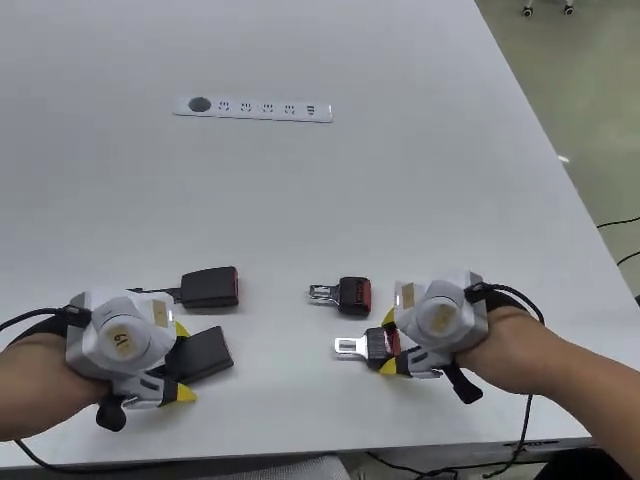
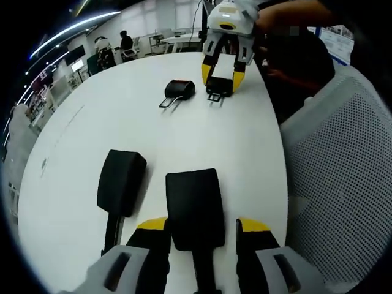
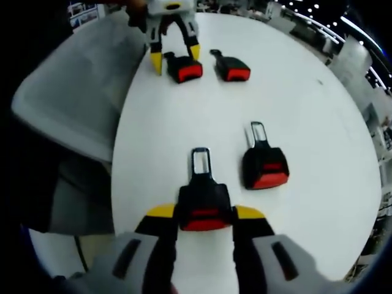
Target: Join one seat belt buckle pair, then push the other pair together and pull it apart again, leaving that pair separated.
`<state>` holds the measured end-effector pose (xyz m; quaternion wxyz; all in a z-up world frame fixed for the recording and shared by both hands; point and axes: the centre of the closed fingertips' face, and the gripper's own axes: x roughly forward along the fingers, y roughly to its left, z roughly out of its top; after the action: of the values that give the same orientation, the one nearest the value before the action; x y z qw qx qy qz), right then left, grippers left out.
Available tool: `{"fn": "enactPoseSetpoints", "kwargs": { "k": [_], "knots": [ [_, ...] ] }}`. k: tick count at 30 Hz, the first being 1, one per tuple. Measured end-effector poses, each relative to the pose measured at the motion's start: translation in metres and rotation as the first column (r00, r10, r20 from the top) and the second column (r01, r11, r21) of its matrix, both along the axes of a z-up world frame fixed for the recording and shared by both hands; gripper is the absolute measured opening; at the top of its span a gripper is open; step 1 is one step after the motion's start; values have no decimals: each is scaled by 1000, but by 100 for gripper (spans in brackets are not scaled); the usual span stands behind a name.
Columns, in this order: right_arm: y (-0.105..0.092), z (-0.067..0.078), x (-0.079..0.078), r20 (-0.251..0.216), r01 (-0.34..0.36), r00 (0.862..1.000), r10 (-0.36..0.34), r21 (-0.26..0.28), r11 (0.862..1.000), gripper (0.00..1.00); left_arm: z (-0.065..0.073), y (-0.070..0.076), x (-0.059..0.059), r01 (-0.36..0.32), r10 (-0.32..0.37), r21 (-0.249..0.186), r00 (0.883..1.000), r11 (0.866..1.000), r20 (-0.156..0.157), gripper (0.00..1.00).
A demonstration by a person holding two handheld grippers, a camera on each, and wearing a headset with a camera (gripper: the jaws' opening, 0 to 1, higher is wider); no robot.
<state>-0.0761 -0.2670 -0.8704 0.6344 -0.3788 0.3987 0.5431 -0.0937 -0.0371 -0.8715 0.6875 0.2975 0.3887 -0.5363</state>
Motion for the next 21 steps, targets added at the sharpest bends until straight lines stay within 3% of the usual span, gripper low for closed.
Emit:
{"fn": "enactPoseSetpoints", "kwargs": {
  "k": [6, 10, 21],
  "knots": [
    [0, -1, 0, -10, -21, 1000, 21, -12, 1000, 34, 1, -5, 0, 51, -51, 5, 999, 999, 14, 35],
    [-1, -1, -1, -19, -38, 999, 37, -15, 999, 33, 1, -5, -1, 66, -66, 7, 998, 998, 0, 34],
    [-1, -2, -1, -28, -68, 997, 67, -32, 997, 33, 3, -7, -3, 100, -100, 10, 995, 995, 8, 34]
  ]
}}
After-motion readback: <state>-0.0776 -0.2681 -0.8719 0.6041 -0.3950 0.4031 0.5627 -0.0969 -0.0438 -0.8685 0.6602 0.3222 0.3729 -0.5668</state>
